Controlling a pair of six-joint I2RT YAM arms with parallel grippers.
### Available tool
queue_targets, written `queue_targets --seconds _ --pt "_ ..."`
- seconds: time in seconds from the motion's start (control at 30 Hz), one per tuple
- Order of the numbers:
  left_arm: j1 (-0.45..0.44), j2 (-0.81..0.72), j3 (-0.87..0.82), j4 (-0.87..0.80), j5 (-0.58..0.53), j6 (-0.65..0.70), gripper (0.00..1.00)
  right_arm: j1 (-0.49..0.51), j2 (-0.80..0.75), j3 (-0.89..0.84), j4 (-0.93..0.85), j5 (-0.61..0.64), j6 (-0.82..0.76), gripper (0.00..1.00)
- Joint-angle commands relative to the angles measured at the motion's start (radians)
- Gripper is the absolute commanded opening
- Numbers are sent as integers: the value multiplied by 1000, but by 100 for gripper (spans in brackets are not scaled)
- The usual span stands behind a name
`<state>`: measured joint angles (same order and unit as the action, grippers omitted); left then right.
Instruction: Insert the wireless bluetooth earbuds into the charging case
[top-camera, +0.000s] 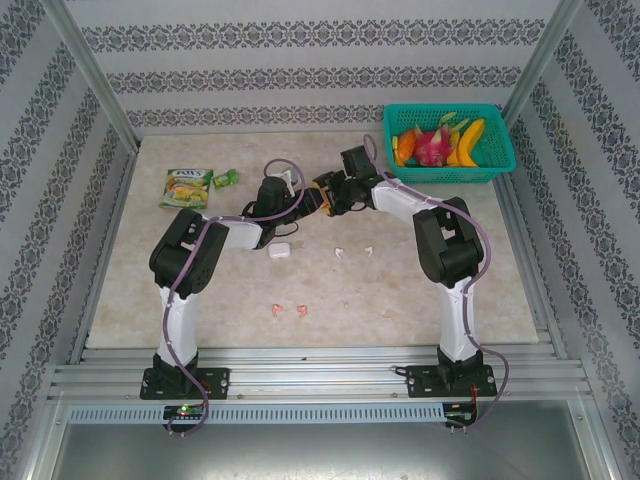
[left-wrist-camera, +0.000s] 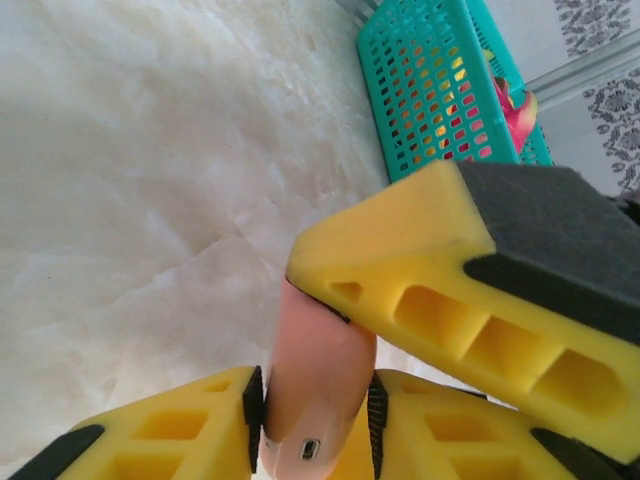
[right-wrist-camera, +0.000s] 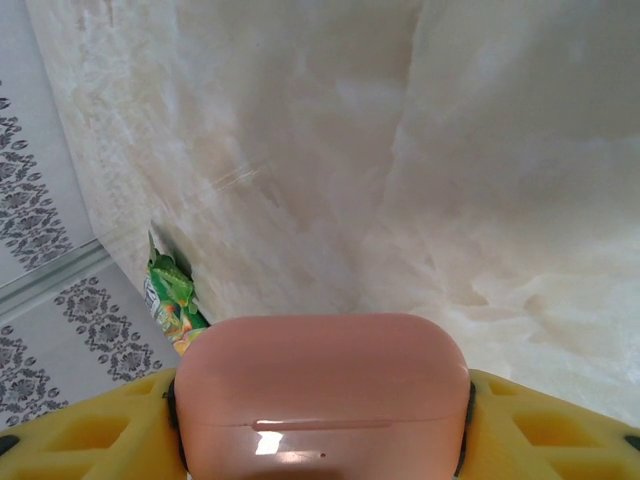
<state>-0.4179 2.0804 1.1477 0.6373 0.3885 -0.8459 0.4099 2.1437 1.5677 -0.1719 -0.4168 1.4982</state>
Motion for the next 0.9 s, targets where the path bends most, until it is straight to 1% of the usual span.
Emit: queue_targets --seconds 0.0,0.17,0.3,0.37,0.67,0.87 --pt "-11 10 28 78 -4 -8 32 0 -38 -26 2 -26 19 59" --pt "-12 14 33 83 -2 -12 32 0 -43 -34 8 -29 24 59" --pt "-18 17 30 91 -11 -20 45 1 -44 -37 17 -30 35 59" --pt "-22 17 22 100 -19 -21 49 2 -44 -37 20 -31 44 59" --pt "-38 27 -25 195 -69 -56 49 5 -50 -58 62 -33 106 58" --pt "-41 32 -20 192 -70 -51 44 5 -57 -78 79 -31 128 59"
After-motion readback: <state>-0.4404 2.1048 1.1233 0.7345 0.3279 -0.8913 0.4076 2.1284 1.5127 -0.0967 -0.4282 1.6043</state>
